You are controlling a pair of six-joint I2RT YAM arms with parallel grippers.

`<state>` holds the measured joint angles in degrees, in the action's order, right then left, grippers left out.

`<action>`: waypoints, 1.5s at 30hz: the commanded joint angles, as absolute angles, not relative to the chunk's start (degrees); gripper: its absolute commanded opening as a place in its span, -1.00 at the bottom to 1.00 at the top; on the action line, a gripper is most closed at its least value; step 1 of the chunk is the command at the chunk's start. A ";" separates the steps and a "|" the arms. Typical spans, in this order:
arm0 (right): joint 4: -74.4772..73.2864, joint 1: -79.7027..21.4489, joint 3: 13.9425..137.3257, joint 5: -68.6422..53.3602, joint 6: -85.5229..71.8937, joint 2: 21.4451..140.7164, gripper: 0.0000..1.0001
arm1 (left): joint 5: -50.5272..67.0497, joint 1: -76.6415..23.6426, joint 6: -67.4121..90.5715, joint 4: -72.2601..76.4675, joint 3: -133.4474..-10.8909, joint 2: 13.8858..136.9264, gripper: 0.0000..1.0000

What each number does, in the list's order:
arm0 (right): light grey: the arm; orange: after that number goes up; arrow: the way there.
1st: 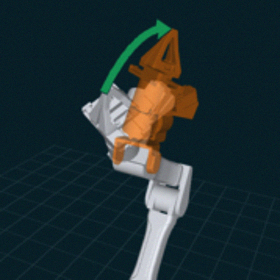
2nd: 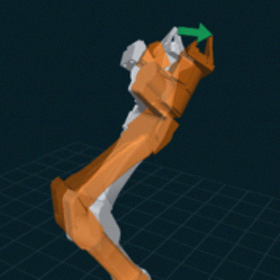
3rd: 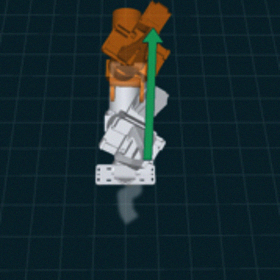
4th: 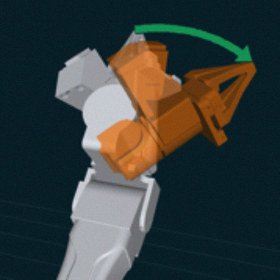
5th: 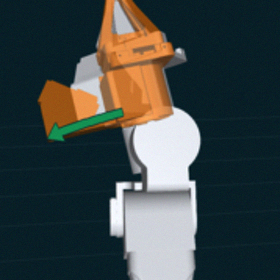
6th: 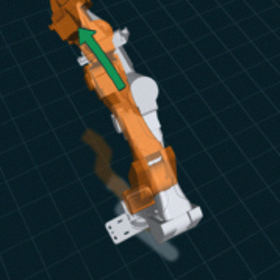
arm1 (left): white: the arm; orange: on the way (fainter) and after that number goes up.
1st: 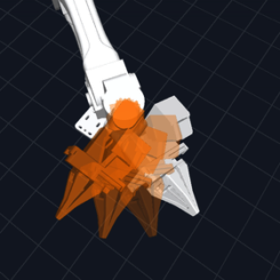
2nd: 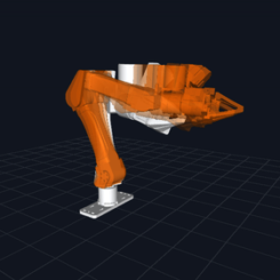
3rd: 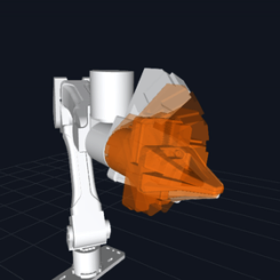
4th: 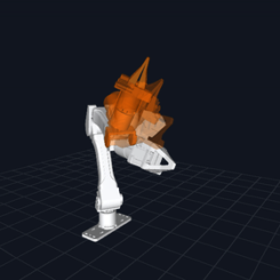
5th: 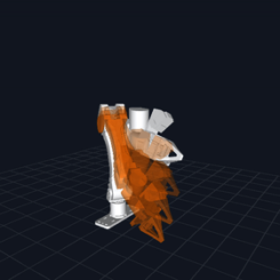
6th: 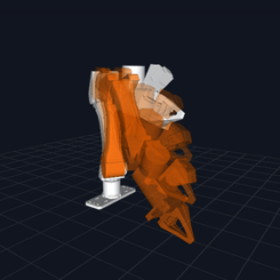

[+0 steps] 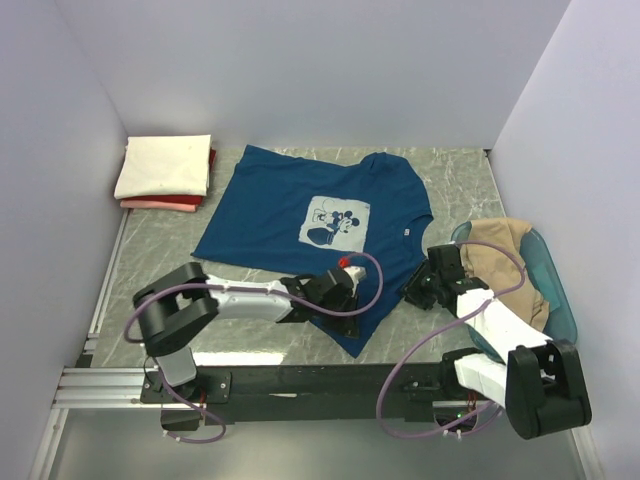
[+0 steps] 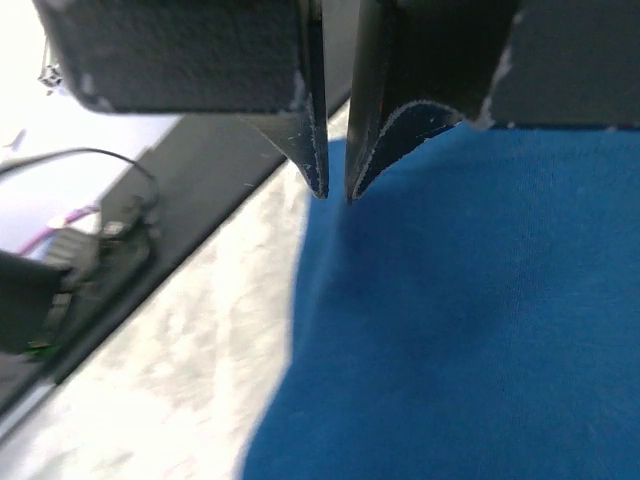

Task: Fold and stack the t-shirts
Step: Flatten the tshirt out

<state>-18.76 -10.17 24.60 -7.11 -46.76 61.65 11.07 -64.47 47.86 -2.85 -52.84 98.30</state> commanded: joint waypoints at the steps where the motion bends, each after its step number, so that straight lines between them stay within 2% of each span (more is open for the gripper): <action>1: -13.10 -11.16 24.26 -4.31 -49.74 63.54 -0.16 | 13.88 -65.56 49.13 1.40 -53.00 100.46 -0.65; 7: -12.30 -11.77 24.08 -4.31 -49.57 65.57 -0.21 | 14.06 -68.37 49.66 1.05 -52.56 102.39 -0.67; 10: -13.62 -11.87 22.60 -2.82 -49.40 63.38 -0.32 | 14.15 -69.69 49.75 0.53 -52.82 102.83 -0.68; 11: -13.97 -11.95 22.15 -1.94 -49.31 62.76 -0.47 | 14.24 -69.87 49.66 0.27 -53.08 102.83 -0.68; 13: -15.73 -11.87 21.62 -1.76 -48.96 60.75 -0.59 | 14.24 -70.40 49.22 0.18 -53.26 102.57 -0.70; 14: -16.43 -11.95 21.53 -1.58 -48.69 60.04 -0.73 | 14.41 -70.49 48.96 -0.35 -53.44 102.31 -0.70; 17: -20.38 -11.87 21.97 -0.09 -47.73 56.26 -1.00 | 15.12 -71.36 48.52 -2.02 -53.70 101.43 -0.70; 24: -30.75 -11.69 23.99 1.05 -46.67 47.29 -1.00 | 16.17 -73.65 49.22 -1.67 -53.26 98.53 -0.68; 29: -32.87 -11.25 25.31 -1.22 -45.88 45.17 -1.00 | 16.26 -71.29 50.71 -2.37 -51.95 92.75 -0.47; 35: -29.97 -11.07 24.52 -4.48 -44.74 46.23 -0.98 | 11.09 -54.70 54.05 -8.69 -45.71 79.23 -0.35; 39: -30.15 -11.16 25.66 -5.19 -43.16 45.88 -1.00 | 5.02 -35.05 54.23 -16.25 -43.94 71.20 -0.25; 41: -30.23 -11.08 25.75 -5.45 -42.54 45.44 -1.00 | 0.97 -28.33 53.44 -17.66 -45.61 69.35 -0.17; 42: -30.15 -11.16 25.66 -5.80 -42.02 45.18 -1.00 | 0.62 -21.78 51.78 -17.49 -46.75 69.78 -0.17; 45: -29.01 -11.07 25.14 -6.94 -41.31 45.35 -1.00 | -6.05 -13.31 48.97 -20.39 -54.56 75.74 -0.17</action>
